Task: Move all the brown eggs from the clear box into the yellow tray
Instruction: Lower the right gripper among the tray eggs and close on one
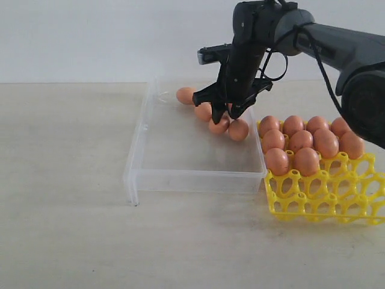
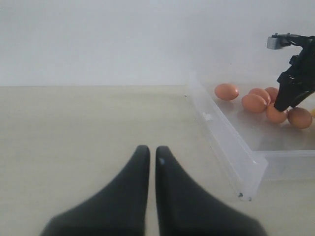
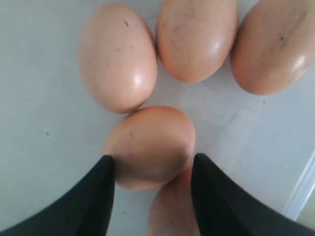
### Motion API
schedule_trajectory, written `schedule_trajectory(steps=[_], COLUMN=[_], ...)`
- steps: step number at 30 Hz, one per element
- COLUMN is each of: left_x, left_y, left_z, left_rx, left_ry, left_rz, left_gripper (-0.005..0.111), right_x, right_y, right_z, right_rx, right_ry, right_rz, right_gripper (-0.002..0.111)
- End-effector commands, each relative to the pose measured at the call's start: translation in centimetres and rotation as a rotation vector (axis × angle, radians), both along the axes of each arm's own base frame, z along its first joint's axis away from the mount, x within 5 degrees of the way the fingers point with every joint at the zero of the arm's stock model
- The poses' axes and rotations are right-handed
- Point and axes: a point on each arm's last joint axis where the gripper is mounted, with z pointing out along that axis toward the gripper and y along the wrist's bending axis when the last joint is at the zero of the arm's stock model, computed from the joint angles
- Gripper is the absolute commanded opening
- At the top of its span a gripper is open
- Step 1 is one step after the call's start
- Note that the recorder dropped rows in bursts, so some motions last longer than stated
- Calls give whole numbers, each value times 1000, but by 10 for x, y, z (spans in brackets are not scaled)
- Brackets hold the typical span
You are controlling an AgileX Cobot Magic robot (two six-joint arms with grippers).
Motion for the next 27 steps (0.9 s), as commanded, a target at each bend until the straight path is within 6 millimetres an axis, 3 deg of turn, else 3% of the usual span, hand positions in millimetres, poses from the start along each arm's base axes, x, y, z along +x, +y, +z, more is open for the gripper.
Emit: schedule_trajectory(steps=[1, 16, 27], left_x=[0, 0, 0], left_y=[0, 0, 0], left_z=[-1, -1, -1], left_rx=[0, 0, 0], left_ry=[0, 0, 0], left_rz=[3, 3, 3], left_gripper=[4, 4, 4], right_x=[4, 17, 22], right_y=[-1, 3, 5], right_z=[-5, -13, -46], right_rx=[4, 77, 99], right_ry=[-11, -120, -97], right_rz=[-19, -109, -184], right_gripper=[42, 42, 42])
